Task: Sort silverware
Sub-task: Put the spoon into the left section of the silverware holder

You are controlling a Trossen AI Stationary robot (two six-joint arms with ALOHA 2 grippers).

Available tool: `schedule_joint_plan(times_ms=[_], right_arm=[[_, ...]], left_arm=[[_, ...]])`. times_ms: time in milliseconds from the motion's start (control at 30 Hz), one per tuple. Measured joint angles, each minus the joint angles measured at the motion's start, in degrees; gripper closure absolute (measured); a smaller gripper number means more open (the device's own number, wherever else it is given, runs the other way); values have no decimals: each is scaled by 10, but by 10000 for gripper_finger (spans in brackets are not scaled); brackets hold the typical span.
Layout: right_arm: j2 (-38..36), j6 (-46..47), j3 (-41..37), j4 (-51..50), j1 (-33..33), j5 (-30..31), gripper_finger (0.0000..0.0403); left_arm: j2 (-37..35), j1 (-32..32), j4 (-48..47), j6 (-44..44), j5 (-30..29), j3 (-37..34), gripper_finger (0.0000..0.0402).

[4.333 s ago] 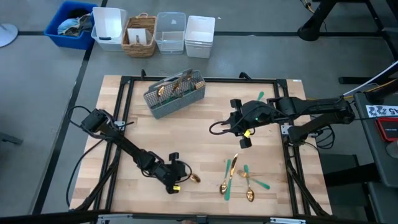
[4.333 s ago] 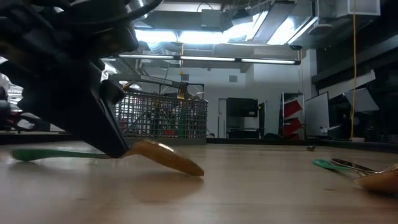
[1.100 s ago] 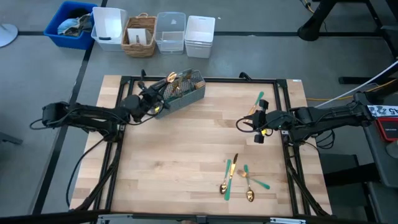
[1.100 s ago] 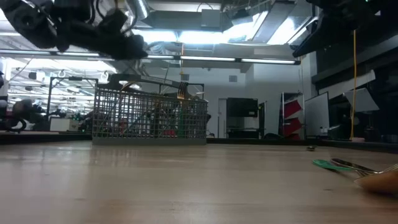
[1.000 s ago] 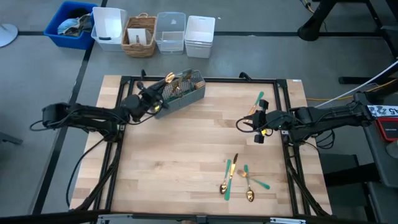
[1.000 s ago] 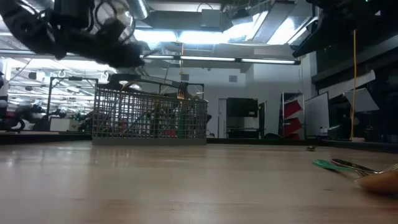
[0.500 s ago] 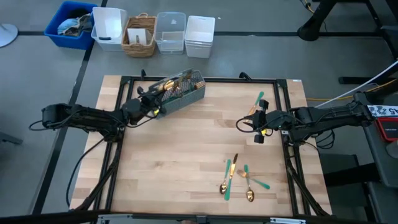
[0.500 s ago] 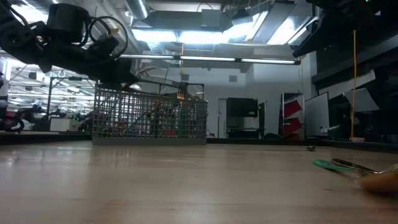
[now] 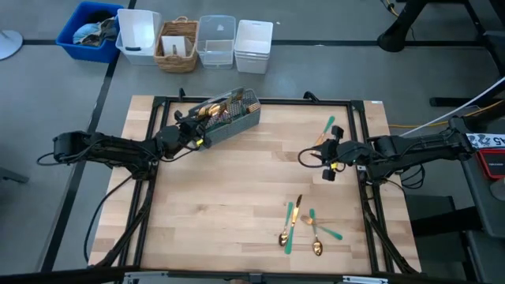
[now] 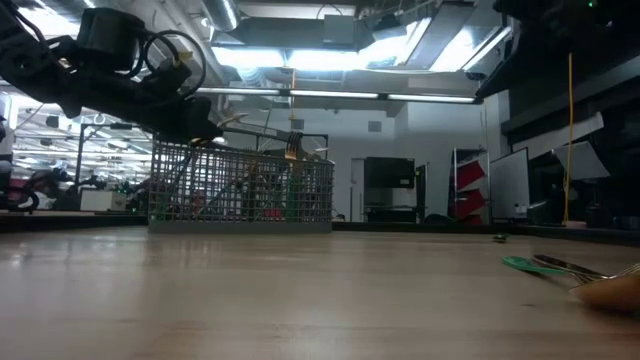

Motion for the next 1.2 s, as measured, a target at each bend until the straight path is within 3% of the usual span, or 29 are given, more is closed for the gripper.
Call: schedule_joint_plan(times_ms=[167,300,400,500,633,900,1200], right_arm=[[0,33,0,-19,0,45,300],[0,37,0,-18,0,46,300],[0,91,0,-18,0,59,300],[0,170,0,-25,0,110,300],[0,197,0,-47,0,150,300],[0,255,0,-64,-25,148,300],[0,221,0,-120,-180,75,300]], left_arm=[[0,0,0,-2,2,0,300],[0,-1,0,-4,3,0,275],[0,-8,1,-4,1,0,269],[-4,-20,-1,-5,-2,0,269],[-15,-39,-2,-6,-2,0,270],[-49,-70,2,-3,-1,0,270],[-127,-88,5,-2,0,0,270]])
